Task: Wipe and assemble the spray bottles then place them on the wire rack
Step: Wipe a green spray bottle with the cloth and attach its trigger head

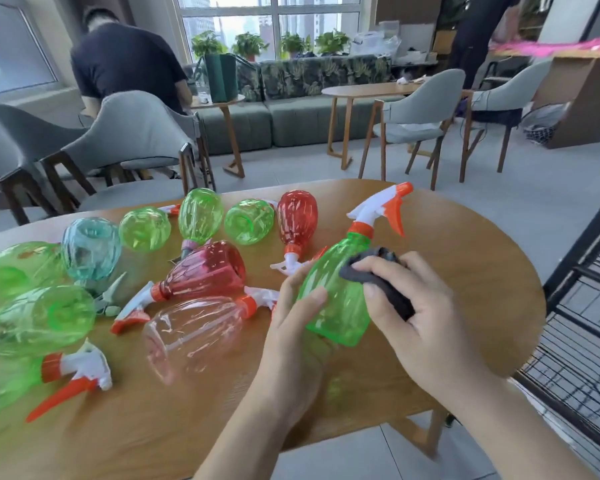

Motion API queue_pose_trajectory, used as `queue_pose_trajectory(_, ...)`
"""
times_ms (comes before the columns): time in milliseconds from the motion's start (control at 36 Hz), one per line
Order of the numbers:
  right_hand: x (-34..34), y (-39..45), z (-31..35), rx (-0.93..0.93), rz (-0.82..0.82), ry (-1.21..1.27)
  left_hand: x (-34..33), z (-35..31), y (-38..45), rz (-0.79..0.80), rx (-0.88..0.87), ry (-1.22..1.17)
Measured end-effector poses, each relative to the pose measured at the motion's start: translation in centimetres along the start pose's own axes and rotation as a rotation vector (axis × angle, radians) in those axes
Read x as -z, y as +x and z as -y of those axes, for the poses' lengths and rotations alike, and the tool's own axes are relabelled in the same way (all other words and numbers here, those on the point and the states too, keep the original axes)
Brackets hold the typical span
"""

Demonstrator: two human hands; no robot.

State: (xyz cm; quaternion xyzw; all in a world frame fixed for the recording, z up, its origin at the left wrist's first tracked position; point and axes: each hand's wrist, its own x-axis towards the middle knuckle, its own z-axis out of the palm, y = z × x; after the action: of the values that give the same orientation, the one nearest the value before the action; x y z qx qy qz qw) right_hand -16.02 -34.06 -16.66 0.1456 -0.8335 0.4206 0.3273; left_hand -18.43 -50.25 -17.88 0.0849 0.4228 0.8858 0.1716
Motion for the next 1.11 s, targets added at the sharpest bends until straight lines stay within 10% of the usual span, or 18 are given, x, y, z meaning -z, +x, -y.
queue_pose_trajectory(1111, -1.2, -1.5, -0.1, 0.439, -0.048, -0.254, 0.0, 0.0, 0.7, 0.013, 0.085, -0.102)
